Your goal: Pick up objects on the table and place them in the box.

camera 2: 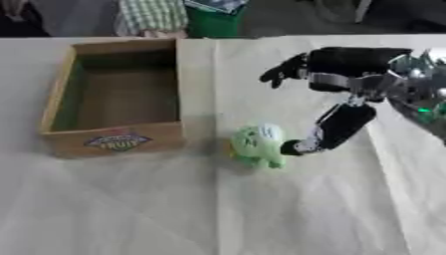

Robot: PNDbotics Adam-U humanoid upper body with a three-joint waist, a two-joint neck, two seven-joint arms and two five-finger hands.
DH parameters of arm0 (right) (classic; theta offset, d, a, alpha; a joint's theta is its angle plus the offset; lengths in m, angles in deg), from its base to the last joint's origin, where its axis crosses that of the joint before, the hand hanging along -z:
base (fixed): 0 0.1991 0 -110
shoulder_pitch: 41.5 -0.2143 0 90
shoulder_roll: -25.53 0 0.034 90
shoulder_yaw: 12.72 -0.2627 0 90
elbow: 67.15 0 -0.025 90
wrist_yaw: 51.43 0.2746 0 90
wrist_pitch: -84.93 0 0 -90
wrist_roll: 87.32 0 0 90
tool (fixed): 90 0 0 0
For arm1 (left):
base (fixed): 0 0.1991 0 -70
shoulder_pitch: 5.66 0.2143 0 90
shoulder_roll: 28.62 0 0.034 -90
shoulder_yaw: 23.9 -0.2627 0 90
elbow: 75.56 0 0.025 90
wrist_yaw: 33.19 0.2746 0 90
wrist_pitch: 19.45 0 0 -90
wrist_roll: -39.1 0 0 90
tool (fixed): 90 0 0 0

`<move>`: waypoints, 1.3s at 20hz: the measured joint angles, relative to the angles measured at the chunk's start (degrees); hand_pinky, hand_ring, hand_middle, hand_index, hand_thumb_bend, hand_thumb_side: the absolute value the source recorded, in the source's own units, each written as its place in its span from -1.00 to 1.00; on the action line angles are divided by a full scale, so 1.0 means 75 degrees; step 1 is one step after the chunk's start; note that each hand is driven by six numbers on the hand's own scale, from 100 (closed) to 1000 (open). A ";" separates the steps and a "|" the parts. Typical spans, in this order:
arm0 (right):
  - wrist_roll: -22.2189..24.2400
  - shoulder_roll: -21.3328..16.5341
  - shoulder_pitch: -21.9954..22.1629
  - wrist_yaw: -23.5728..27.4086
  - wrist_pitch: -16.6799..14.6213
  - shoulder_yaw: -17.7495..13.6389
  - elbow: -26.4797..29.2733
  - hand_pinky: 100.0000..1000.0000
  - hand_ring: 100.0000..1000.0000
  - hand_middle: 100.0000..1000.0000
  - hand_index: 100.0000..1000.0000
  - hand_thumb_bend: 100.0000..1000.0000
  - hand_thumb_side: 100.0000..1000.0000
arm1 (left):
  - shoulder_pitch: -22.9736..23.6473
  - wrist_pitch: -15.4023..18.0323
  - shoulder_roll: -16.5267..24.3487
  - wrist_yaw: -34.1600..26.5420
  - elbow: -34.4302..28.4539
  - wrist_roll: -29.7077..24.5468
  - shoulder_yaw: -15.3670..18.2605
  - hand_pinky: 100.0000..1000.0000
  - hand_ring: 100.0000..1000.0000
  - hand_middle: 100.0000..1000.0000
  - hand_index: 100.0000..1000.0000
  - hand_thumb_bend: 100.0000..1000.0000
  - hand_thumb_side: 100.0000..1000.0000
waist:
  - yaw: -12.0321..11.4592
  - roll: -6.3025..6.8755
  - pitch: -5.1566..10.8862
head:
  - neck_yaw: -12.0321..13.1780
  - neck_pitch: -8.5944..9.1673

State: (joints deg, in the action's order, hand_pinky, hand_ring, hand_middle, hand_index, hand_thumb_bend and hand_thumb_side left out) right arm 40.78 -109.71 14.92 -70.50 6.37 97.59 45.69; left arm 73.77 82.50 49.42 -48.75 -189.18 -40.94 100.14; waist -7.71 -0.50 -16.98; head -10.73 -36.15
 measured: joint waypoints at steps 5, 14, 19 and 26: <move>0.0274 0.0347 -0.0382 -0.0400 0.0300 0.0473 -0.0421 0.69 0.80 0.60 1.00 -0.05 -0.19 | 0.0005 -0.0004 -0.0004 -0.0005 0.0000 -0.0033 -0.0003 0.45 -0.01 -0.05 0.34 -1.00 0.05 | -0.0021 0.0000 0.0000 | -0.0011 0.0000; 0.0430 0.1109 -0.0862 -0.1163 0.0296 0.1152 -0.1486 0.69 0.79 0.58 0.99 -0.08 -0.19 | 0.0019 -0.0019 -0.0062 -0.0016 0.0000 -0.0080 -0.0006 0.45 -0.01 -0.05 0.34 -1.00 0.05 | -0.0038 0.0001 0.0000 | -0.0043 -0.0002; 0.0534 0.1458 -0.0977 -0.1457 0.0164 0.1434 -0.2015 0.69 0.78 0.52 0.94 -0.10 -0.22 | 0.0030 -0.0022 -0.0068 -0.0048 0.0000 -0.0085 -0.0006 0.45 -0.01 -0.05 0.34 -1.00 0.06 | -0.0062 0.0004 0.0000 | -0.0059 -0.0002; 0.0532 0.1729 -0.1037 -0.1690 -0.0069 0.1587 -0.2389 0.67 0.72 0.17 0.67 -0.15 -0.31 | 0.0040 -0.0022 -0.0069 -0.0071 0.0000 -0.0100 -0.0006 0.45 -0.01 -0.05 0.34 -1.00 0.06 | -0.0064 0.0006 0.0000 | -0.0061 -0.0002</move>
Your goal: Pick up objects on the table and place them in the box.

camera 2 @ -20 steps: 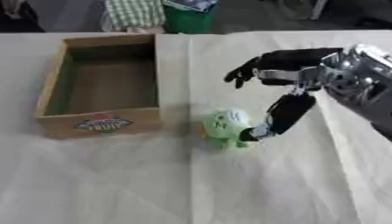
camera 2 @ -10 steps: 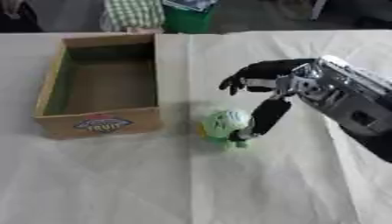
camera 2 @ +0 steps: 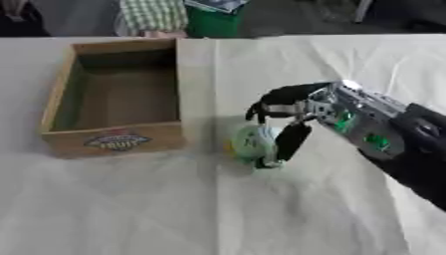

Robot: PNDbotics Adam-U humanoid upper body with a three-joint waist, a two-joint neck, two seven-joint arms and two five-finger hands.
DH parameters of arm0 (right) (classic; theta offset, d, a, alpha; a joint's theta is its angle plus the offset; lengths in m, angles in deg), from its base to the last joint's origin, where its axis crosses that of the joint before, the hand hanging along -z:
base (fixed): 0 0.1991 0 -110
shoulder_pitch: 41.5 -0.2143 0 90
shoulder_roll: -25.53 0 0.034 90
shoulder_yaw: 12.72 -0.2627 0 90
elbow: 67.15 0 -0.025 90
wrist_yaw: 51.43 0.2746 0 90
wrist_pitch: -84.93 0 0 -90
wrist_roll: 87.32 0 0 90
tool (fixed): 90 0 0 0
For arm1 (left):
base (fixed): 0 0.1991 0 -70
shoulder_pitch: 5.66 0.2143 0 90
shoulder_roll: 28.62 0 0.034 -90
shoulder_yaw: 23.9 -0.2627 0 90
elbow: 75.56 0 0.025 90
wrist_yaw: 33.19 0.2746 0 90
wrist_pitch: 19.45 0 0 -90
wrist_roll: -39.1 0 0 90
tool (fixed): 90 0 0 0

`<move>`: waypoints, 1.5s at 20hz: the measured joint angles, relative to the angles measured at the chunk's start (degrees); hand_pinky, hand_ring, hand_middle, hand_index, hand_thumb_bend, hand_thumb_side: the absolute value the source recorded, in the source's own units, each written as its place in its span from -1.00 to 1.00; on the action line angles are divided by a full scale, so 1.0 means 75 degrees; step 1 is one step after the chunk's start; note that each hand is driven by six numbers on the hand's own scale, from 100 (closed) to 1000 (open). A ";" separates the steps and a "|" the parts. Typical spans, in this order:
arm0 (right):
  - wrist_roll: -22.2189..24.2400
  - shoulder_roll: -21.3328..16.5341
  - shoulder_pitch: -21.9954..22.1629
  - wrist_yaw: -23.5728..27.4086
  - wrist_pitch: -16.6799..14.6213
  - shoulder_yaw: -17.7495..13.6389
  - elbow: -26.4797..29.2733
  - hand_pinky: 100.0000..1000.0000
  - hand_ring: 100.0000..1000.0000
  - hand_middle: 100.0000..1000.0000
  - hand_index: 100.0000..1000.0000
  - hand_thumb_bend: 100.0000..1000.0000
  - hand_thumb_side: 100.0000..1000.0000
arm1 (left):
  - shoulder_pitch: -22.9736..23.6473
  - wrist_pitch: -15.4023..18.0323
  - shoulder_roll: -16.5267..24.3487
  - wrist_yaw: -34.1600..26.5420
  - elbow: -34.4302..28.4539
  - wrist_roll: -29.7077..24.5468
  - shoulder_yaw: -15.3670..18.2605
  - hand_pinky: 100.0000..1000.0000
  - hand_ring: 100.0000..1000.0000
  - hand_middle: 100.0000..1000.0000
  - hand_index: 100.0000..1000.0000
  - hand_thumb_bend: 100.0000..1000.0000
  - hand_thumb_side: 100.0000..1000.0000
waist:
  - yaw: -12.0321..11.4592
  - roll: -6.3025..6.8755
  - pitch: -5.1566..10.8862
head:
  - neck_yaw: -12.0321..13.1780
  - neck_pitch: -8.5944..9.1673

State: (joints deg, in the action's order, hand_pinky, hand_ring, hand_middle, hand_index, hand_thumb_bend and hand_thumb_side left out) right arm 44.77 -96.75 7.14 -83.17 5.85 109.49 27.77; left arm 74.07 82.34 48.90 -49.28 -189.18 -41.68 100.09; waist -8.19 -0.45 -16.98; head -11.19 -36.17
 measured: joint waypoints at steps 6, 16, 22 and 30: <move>-0.0076 0.0099 -0.0040 -0.0096 -0.0074 0.0070 -0.0088 0.64 0.62 -0.12 0.37 -0.35 -0.44 | 0.0002 0.0000 -0.0001 0.0000 0.0000 -0.0007 0.0000 0.45 -0.01 -0.05 0.33 -1.00 0.06 | -0.0002 0.0005 0.0000 | 0.0000 0.0000; -0.0293 0.0216 -0.0049 0.0237 0.0093 0.0064 -0.0206 0.57 0.36 -0.34 0.12 -1.00 -0.86 | -0.0002 -0.0001 -0.0002 -0.0003 0.0000 -0.0009 0.0000 0.45 0.00 -0.05 0.33 -1.00 0.06 | -0.0021 -0.0003 0.0000 | 0.0003 0.0000; -0.0545 0.0052 0.0081 0.0779 0.0376 -0.0376 0.0522 0.57 0.31 -0.36 0.10 -1.00 -0.99 | -0.0014 0.0000 -0.0002 -0.0003 0.0000 -0.0008 0.0000 0.45 0.00 -0.05 0.34 -1.00 0.06 | -0.0025 -0.0001 0.0000 | 0.0021 0.0001; -0.0998 -0.0137 -0.0257 0.1722 0.1032 -0.1575 0.1929 0.57 0.19 -0.47 0.00 -1.00 -1.00 | -0.0033 0.0004 -0.0002 -0.0003 0.0000 -0.0016 0.0000 0.45 0.00 -0.05 0.34 -1.00 0.07 | -0.0022 0.0001 0.0000 | 0.0007 0.0002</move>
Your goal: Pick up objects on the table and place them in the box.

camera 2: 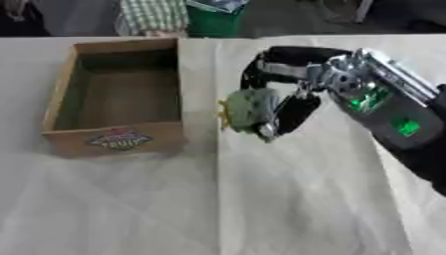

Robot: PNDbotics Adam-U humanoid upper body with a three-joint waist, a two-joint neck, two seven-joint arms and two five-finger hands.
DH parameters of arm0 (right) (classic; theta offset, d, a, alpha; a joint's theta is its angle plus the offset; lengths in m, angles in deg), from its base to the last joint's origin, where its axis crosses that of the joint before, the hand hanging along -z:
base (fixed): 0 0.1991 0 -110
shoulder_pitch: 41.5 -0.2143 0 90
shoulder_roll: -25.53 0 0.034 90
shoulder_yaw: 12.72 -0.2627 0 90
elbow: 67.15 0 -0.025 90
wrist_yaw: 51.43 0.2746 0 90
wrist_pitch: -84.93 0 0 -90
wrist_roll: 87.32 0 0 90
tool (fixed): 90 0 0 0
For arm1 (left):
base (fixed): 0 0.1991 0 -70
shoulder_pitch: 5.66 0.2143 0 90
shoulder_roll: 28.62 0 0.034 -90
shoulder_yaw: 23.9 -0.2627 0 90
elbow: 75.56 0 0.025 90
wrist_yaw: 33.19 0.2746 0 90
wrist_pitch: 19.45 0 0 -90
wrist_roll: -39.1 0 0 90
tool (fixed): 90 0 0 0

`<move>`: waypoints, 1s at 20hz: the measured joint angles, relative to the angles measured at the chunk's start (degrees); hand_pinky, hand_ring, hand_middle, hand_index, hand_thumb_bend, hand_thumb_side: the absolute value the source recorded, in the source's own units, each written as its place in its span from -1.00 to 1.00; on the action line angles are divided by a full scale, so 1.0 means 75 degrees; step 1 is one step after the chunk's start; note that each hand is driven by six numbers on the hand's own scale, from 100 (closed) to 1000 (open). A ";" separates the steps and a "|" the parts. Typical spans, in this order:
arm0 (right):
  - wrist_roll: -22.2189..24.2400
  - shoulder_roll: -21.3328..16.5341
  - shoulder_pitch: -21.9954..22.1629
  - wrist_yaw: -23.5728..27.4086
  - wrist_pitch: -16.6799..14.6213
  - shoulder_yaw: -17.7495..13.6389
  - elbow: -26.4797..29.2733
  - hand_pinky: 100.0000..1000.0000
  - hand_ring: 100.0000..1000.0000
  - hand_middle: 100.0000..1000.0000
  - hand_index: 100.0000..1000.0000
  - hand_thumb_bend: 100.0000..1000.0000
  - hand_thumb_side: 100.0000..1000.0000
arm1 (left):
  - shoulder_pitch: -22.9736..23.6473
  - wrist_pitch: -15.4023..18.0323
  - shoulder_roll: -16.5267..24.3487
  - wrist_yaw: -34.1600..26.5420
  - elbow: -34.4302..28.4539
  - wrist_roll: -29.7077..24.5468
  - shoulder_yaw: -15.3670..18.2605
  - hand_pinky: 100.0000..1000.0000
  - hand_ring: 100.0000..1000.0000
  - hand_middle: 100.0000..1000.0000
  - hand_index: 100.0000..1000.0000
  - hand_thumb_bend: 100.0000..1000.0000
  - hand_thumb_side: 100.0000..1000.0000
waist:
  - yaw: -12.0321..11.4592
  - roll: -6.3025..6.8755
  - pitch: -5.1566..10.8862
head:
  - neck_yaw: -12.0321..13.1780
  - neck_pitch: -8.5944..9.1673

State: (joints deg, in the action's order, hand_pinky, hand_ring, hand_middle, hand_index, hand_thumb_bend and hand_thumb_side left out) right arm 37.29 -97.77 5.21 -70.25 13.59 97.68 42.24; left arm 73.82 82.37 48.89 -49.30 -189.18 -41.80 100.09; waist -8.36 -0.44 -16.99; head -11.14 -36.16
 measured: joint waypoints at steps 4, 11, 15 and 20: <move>-0.0142 0.0155 -0.0780 0.0100 0.0161 -0.0112 -0.0104 0.56 0.16 -0.49 -0.02 -1.00 -1.00 | 0.0000 -0.0002 0.0000 0.0000 0.0000 -0.0033 -0.0001 0.45 0.00 -0.04 0.34 -1.00 0.07 | -0.0043 -0.0002 0.0000 | -0.0053 0.0000; -0.0272 0.1455 -0.2386 -0.0468 -0.0093 -0.0067 -0.1679 0.56 0.16 -0.49 -0.02 -1.00 -1.00 | 0.0029 -0.0019 0.0000 -0.0002 0.0000 -0.0070 -0.0045 0.45 0.00 -0.04 0.34 -1.00 0.07 | -0.0126 0.0000 0.0016 | -0.0137 0.0000; -0.0519 0.2370 -0.3059 -0.1265 -0.0372 -0.0037 -0.2972 0.57 0.17 -0.49 -0.01 -1.00 -1.00 | 0.0048 -0.0039 0.0000 -0.0012 0.0000 -0.0103 -0.0086 0.45 0.00 -0.04 0.34 -1.00 0.07 | -0.0224 -0.0009 0.0059 | -0.0229 -0.0001; -0.1001 0.3350 -0.3460 -0.2125 -0.0823 -0.0239 -0.4654 0.59 0.17 -0.50 -0.01 -1.00 -1.00 | 0.0050 -0.0053 0.0000 -0.0068 0.0000 -0.0140 -0.0103 0.45 0.00 -0.04 0.34 -1.00 0.07 | -0.0381 -0.0033 0.0059 | -0.0376 0.0000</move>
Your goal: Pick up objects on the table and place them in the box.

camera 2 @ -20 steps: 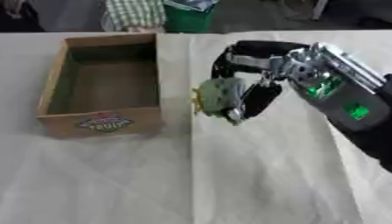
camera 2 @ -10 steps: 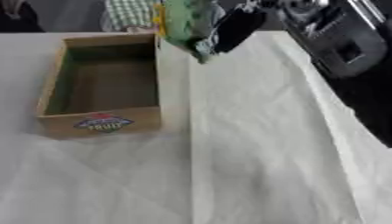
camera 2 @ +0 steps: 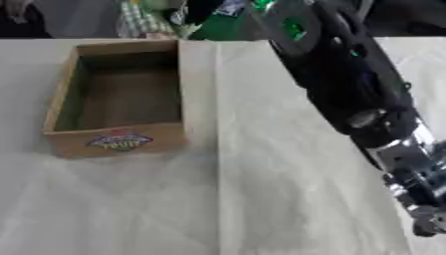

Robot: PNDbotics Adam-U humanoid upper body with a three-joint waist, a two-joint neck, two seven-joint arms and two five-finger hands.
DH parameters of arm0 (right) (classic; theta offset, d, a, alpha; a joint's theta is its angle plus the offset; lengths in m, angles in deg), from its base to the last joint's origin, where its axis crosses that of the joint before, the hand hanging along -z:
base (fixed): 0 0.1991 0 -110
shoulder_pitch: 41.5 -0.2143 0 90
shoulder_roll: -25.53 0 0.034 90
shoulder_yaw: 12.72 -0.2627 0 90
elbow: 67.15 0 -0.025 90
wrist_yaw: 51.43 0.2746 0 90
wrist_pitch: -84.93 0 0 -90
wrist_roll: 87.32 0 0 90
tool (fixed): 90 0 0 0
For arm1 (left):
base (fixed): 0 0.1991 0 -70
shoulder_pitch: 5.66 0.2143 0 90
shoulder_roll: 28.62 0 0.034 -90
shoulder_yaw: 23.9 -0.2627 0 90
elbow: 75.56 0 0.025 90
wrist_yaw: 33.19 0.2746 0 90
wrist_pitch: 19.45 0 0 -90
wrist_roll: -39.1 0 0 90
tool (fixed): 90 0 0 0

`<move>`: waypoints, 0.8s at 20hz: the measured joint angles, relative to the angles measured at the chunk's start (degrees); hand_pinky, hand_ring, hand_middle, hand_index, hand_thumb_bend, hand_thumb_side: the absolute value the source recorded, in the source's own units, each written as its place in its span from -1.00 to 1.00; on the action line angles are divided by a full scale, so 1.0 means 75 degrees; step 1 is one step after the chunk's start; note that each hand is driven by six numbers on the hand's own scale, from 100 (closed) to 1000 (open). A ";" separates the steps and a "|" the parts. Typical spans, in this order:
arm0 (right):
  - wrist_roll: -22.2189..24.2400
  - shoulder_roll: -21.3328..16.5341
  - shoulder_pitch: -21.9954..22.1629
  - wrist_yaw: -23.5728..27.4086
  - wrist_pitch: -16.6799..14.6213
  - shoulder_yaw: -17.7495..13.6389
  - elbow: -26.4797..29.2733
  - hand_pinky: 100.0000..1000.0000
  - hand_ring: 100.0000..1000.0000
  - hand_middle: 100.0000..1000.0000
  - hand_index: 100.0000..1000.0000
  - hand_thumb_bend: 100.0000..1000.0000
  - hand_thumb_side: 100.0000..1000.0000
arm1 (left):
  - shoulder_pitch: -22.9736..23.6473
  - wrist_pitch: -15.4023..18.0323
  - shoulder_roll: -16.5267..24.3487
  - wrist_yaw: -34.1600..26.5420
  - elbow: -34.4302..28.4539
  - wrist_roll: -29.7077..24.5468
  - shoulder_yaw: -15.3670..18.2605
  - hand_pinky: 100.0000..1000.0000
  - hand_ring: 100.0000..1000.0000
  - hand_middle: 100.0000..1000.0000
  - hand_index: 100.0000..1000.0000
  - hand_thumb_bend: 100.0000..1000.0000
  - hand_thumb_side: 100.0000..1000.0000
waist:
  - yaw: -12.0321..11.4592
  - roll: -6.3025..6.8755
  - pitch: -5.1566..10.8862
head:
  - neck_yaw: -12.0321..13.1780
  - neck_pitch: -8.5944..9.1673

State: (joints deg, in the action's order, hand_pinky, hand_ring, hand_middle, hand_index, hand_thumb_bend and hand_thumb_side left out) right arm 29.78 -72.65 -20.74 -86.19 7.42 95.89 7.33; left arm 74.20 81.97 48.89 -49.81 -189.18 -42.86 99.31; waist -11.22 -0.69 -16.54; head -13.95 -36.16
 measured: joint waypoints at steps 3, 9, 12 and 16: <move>-0.0367 0.0473 -0.0179 -0.0274 -0.0154 -0.0171 -0.0704 0.60 0.16 -0.51 -0.02 -1.00 -1.00 | 0.0000 -0.0015 0.0000 -0.0013 0.0000 -0.0021 -0.0036 0.45 0.00 -0.04 0.34 -1.00 0.07 | -0.0063 0.0000 0.0000 | -0.0078 0.0002; -0.1431 0.1380 -0.0319 -0.0761 -0.0292 -0.0490 -0.1882 0.60 0.16 -0.50 -0.01 -1.00 -1.00 | -0.0002 -0.0028 -0.0001 -0.0073 0.0000 -0.0081 -0.0086 0.45 0.00 -0.04 0.34 -1.00 0.06 | -0.0258 -0.0029 0.0000 | -0.0280 0.0004; -0.1946 0.1730 -0.0310 -0.0999 -0.0521 -0.0559 -0.2403 0.60 0.16 -0.50 -0.01 -1.00 -1.00 | -0.0007 -0.0023 -0.0002 -0.0092 0.0000 -0.0095 -0.0088 0.45 0.00 -0.04 0.34 -1.00 0.06 | -0.0302 -0.0032 0.0000 | -0.0354 0.0039; -0.2319 0.1928 -0.0232 -0.1193 -0.0738 -0.0655 -0.2838 0.61 0.16 -0.50 0.02 -1.00 -1.00 | -0.0063 -0.0026 -0.0030 -0.0136 0.0000 -0.0104 -0.0121 0.44 0.00 -0.05 0.34 -1.00 0.06 | -0.0374 -0.0027 -0.0008 | -0.0434 0.0069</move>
State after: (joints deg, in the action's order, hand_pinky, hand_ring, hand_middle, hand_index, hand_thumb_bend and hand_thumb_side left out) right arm 12.38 -58.19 -22.48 -95.14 1.89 90.97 -13.95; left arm 73.72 81.77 48.66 -50.83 -189.18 -43.64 98.40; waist -14.02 -0.89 -16.61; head -17.21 -35.64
